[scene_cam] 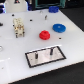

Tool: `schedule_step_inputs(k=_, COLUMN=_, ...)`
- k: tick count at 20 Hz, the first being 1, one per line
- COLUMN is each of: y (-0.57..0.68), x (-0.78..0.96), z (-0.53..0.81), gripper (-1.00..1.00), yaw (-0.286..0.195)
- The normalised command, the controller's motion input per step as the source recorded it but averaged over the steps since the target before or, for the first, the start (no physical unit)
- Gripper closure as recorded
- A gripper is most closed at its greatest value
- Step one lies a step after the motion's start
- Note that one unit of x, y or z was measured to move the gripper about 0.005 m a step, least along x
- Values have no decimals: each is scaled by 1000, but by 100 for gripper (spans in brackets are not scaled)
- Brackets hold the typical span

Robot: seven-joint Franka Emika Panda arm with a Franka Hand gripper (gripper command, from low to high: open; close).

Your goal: Insert the blue gear onto the right peg, followed by the red gear

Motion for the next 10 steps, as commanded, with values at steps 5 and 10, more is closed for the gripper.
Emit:
schedule_step_inputs(k=5, y=521, x=-396, z=-41, gripper=-100, yaw=0)
schedule_step_inputs(k=10, y=581, x=-429, z=-63, gripper=-100, yaw=0)
